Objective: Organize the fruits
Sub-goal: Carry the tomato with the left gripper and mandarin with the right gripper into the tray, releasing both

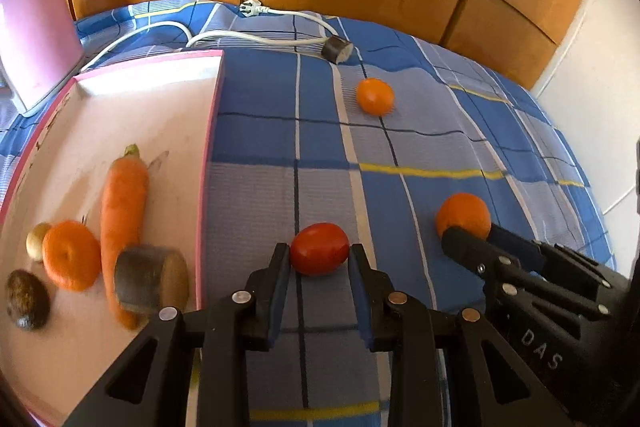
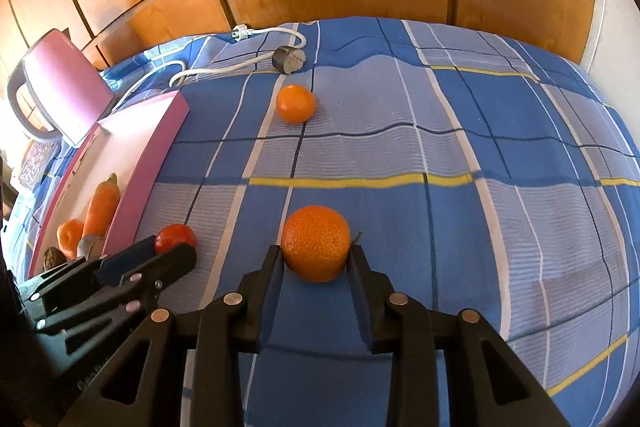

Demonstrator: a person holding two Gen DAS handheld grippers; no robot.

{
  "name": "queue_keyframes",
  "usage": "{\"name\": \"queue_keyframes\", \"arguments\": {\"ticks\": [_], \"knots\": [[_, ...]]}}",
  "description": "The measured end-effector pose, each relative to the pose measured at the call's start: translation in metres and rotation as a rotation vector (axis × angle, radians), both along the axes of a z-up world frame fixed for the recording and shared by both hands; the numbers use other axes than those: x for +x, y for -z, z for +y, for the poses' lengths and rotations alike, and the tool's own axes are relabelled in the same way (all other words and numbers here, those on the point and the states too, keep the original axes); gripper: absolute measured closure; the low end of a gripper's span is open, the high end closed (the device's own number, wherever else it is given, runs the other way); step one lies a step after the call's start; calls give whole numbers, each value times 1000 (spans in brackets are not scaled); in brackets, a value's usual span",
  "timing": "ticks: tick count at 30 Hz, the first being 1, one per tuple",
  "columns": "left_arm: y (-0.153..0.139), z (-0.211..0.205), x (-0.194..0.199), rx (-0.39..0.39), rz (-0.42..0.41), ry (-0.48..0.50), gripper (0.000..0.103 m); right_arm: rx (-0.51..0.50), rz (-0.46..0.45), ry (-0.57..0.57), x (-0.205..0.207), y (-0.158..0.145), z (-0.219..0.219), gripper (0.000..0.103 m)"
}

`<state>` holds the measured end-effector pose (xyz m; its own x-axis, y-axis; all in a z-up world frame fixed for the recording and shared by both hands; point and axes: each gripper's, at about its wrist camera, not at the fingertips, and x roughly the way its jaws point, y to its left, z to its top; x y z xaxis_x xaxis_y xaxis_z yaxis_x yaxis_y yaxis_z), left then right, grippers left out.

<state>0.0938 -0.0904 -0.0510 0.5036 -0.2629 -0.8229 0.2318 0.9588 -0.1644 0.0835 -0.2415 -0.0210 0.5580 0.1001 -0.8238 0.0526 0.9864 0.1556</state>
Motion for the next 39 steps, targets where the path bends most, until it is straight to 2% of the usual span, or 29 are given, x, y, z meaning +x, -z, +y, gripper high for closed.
{"name": "queue_keyframes", "arguments": {"ticks": [18, 33, 39], "knots": [[-22, 11, -37, -23, -56, 6, 73, 12, -39, -3, -28, -15, 6, 70], [-34, 36, -49, -61, -84, -37, 73, 7, -63, -41, -36, -24, 26, 70], [-41, 61, -50, -93, -93, -88, 73, 11, -67, -68, -35, -28, 36, 70]]}}
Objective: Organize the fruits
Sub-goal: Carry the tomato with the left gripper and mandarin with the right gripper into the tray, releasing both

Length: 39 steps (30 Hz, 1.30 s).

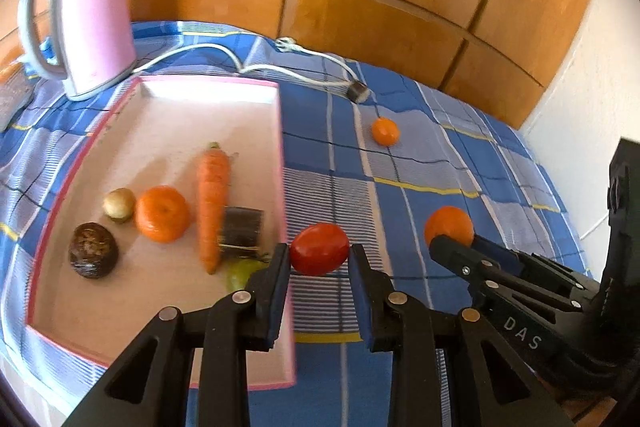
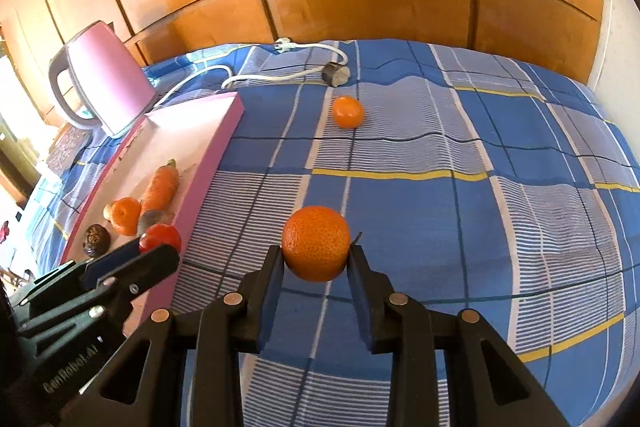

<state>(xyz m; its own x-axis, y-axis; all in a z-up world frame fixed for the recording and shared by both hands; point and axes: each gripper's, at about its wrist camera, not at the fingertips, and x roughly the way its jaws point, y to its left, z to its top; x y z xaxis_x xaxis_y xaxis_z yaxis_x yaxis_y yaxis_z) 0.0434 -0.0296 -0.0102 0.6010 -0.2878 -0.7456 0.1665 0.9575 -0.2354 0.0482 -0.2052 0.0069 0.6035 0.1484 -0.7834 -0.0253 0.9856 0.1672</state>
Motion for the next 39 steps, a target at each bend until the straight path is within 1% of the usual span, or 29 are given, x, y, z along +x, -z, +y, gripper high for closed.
{"name": "queue_keyframes", "arguments": {"ticks": [6, 11, 16, 27, 35, 39], "knots": [[-7, 40, 3, -20, -12, -91, 73, 11, -9, -53, 5, -6, 18, 70], [-6, 76, 6, -31, -6, -173, 73, 31, -15, -117, 11, -12, 38, 70], [0, 100, 5, -43, 8, -213, 73, 52, -12, -194, 17, -16, 60, 70], [13, 106, -5, -57, 32, -213, 73, 66, -9, -298, 31, -23, 101, 70], [17, 106, -4, -59, 37, -208, 73, 68, -14, -349, 40, -29, 125, 70], [18, 105, -4, -58, 38, -208, 73, 72, -12, -357, 48, -30, 132, 70]]}}
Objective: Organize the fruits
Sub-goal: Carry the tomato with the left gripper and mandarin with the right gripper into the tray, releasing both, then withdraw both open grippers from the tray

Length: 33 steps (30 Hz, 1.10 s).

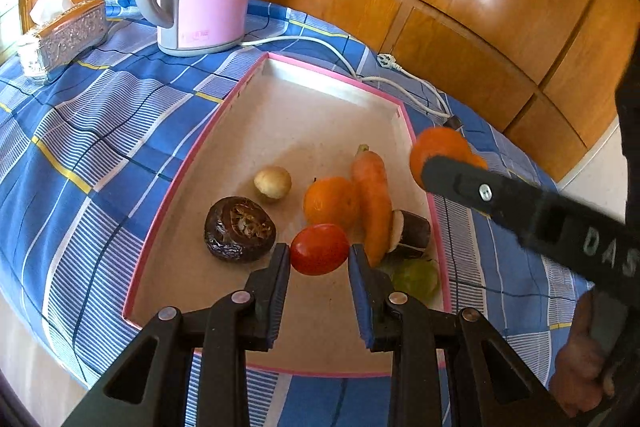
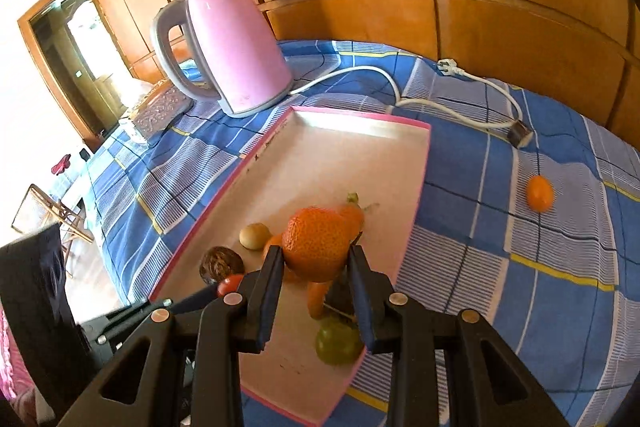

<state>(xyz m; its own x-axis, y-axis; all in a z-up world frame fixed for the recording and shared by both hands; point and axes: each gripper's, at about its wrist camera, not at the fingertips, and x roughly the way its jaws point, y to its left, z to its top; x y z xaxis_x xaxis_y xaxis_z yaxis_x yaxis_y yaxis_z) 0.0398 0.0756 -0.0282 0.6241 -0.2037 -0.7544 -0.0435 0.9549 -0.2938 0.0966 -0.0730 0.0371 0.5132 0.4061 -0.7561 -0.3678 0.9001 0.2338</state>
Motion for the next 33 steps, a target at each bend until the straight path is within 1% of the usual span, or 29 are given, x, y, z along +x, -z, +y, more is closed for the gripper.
{"name": "queue_keyframes", "arguments": {"ticks": [8, 10, 16, 18, 19, 21, 27, 33], "knots": [[4, -2, 0, -2, 10, 0, 72, 55, 40, -7, 23, 6, 14, 68], [6, -2, 0, -2, 15, 0, 72, 58, 39, -7, 25, 8, 16, 65], [6, -2, 0, -2, 21, -9, 71, 39, 43, 0, 17, 15, 14, 65], [4, -2, -1, 7, 15, -17, 67, 45, 47, 8, 13, 16, 10, 65], [3, -2, -1, 13, 10, -20, 67, 47, 50, 14, 12, 16, 8, 65], [-1, -3, -3, 32, -4, -23, 67, 56, 55, 27, 8, 17, 3, 65], [-7, -4, -7, 54, -23, -24, 67, 51, 55, 73, -4, 17, -13, 65], [-9, -7, -10, 63, -28, -18, 67, 48, 52, 112, -10, 16, -26, 65]]}}
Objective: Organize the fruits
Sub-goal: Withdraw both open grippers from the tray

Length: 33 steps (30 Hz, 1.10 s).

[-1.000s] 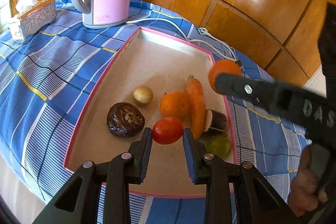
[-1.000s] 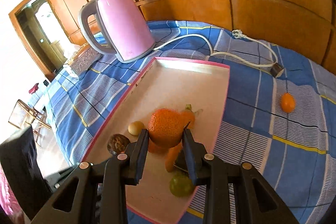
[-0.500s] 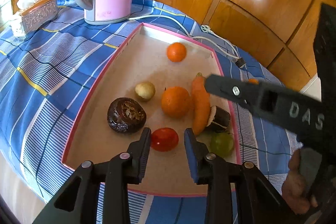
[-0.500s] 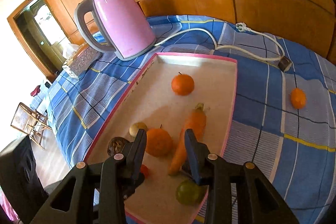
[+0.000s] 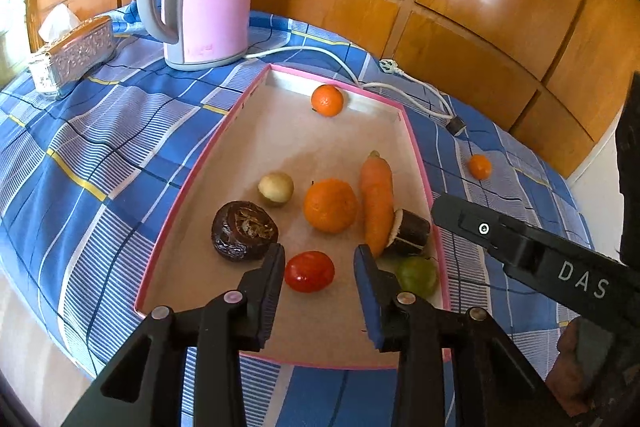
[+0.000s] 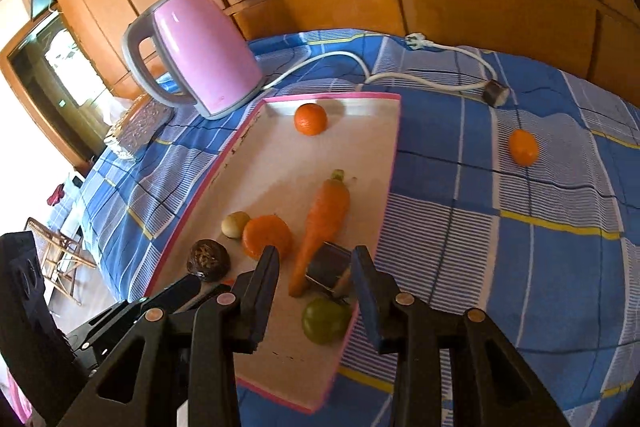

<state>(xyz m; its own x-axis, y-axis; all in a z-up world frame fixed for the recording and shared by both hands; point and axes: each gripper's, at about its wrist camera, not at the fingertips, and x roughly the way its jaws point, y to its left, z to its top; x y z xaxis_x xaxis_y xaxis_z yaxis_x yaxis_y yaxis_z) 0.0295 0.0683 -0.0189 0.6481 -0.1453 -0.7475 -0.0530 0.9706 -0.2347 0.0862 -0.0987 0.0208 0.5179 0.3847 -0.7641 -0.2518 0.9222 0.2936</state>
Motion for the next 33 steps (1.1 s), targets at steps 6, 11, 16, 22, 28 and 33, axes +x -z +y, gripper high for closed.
{"name": "queue_keyframes", "arguments": {"ticks": [6, 11, 16, 22, 28, 33], "knots": [[0, -3, -2, 7, 2, 5, 67, 0, 5, 31, -4, 2, -11, 65], [-1, -7, -2, 12, 3, 10, 67, -10, 3, 39, -6, 3, -14, 65], [0, -9, -2, 15, 4, 15, 67, -12, 3, 45, -9, 3, -18, 65], [0, -12, -2, 19, 6, 20, 67, -10, 12, 57, -9, 5, -21, 65], [-1, -15, -2, 25, 6, 26, 67, -13, 11, 66, -10, 5, -23, 65], [-2, -18, -1, 27, 3, 34, 67, -17, 15, 91, -10, 7, -28, 65]]}}
